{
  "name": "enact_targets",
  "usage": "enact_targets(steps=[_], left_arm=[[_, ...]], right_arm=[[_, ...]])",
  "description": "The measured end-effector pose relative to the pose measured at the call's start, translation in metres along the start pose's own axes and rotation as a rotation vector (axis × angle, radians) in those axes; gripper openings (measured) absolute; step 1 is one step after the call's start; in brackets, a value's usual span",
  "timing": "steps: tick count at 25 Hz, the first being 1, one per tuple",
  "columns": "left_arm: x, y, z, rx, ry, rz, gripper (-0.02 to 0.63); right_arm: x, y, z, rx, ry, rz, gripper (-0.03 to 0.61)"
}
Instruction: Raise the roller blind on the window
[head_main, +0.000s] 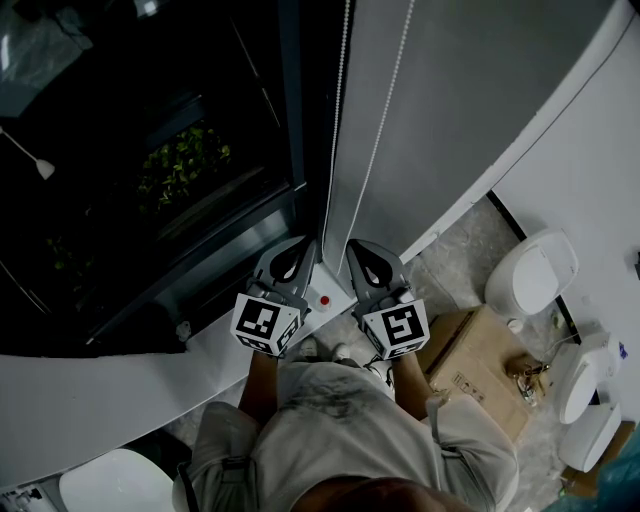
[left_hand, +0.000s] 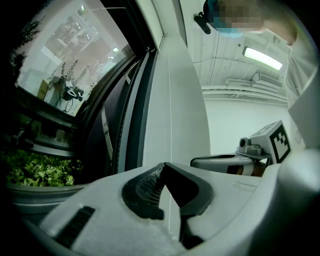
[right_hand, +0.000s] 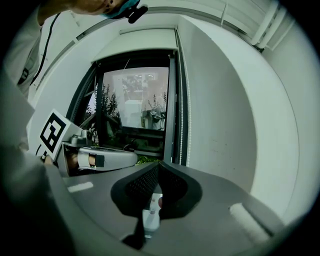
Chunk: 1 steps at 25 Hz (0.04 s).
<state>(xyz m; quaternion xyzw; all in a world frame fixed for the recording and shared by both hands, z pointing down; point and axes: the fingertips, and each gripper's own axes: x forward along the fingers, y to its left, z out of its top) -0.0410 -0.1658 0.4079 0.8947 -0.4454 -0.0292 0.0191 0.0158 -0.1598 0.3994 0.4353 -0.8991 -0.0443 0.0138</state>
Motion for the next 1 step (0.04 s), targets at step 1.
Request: enact_targets(steps=[1], left_arm=[[-0.0001,0.0002,0.0001,0.0,0.0,0.001,0.005]], right_arm=[[0.0,0.0001,-0.0001,-0.002,0.002,0.0,0.008]])
